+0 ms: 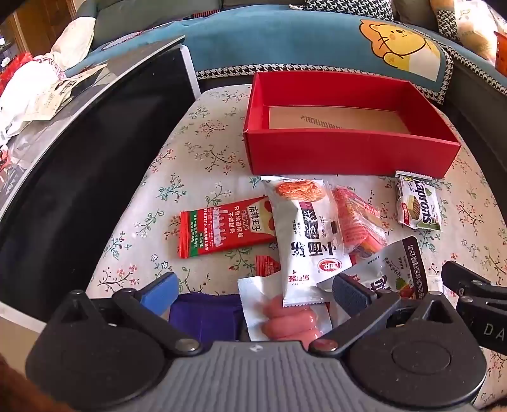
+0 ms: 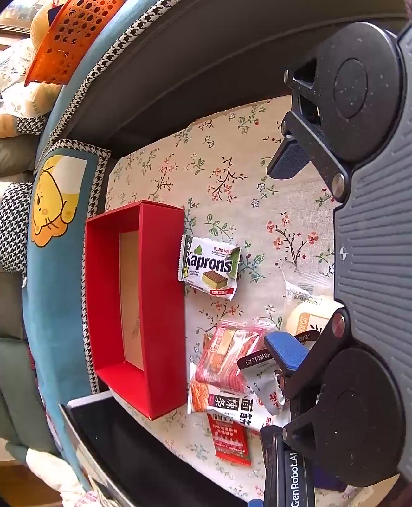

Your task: Organize snacks

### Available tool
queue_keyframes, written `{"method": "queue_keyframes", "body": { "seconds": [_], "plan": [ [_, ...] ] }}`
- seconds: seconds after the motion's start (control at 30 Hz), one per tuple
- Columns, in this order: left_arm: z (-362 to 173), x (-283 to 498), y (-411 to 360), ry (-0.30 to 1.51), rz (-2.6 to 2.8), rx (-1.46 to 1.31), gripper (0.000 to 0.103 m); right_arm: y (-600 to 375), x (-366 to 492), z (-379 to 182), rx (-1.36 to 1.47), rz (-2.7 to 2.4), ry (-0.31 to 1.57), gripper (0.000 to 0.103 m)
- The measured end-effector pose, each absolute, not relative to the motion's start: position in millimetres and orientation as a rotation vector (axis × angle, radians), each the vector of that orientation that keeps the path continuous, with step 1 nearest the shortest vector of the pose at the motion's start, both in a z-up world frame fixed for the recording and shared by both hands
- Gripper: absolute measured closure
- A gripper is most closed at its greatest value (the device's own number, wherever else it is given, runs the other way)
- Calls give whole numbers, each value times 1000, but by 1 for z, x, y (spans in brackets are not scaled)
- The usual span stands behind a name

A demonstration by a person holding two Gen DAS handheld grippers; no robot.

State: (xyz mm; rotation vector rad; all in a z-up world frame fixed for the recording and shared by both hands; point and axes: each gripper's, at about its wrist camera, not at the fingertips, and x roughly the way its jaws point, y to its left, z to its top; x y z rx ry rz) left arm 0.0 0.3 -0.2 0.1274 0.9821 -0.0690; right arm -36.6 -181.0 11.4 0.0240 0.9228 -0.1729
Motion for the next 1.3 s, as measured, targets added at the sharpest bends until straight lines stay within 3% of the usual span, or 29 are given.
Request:
{"method": "queue_keyframes", "body": {
  "seconds": [1.3],
  "plan": [
    [-10, 1, -4, 1034, -75, 141, 0, -179, -33, 6, 9, -171, 944, 0]
  ]
}}
